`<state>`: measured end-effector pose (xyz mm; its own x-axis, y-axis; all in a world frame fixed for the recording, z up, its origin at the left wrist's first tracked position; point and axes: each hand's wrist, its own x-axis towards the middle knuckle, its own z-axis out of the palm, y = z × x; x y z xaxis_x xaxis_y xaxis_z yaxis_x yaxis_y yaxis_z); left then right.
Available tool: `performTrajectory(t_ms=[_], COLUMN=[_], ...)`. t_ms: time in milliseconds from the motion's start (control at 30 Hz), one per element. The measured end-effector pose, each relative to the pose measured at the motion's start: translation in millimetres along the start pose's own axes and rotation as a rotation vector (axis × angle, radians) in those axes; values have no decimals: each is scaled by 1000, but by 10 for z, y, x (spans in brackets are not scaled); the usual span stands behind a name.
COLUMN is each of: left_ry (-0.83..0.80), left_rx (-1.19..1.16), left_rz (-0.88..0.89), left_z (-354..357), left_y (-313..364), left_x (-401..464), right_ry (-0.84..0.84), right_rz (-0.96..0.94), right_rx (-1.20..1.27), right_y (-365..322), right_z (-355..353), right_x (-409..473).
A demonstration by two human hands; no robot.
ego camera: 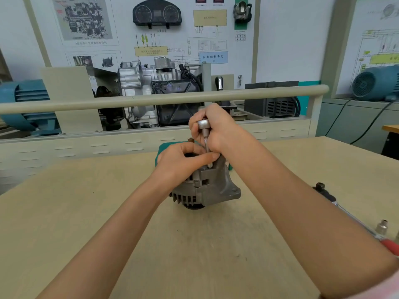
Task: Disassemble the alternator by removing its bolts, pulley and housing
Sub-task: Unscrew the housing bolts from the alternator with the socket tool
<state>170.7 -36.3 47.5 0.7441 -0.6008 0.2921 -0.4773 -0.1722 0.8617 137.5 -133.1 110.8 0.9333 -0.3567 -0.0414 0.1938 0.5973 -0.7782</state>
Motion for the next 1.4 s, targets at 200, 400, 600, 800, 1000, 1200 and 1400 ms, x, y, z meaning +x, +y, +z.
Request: performTrajectory(t_ms=[200, 400, 600, 800, 1000, 1200, 1400], left_ry=[-74, -18, 78, -32, -104, 26, -36], left_rx=[-91, -153, -54, -59, -124, -7, -23], left_rz=[31, 39, 10, 14, 28, 40, 26], left_z=[-70, -32, 32, -42, -111, 0, -42], left_y=[-33, -38, -34, -37, -37, -26, -31], left_x=[0, -12, 11, 1, -15, -7, -4], right_ry=[-298, -72, 289, -152, -214, 305, -5], right_rz=[300, -15, -390, 116, 128, -527, 18], right_rx=[-63, 101, 70, -49, -68, 32, -30], right_y=[-70, 17, 142, 10, 23, 237, 31], right_z=[-57, -21, 42, 15, 25, 102, 44], right_x=[-1, -64, 18, -20, -60, -55, -35])
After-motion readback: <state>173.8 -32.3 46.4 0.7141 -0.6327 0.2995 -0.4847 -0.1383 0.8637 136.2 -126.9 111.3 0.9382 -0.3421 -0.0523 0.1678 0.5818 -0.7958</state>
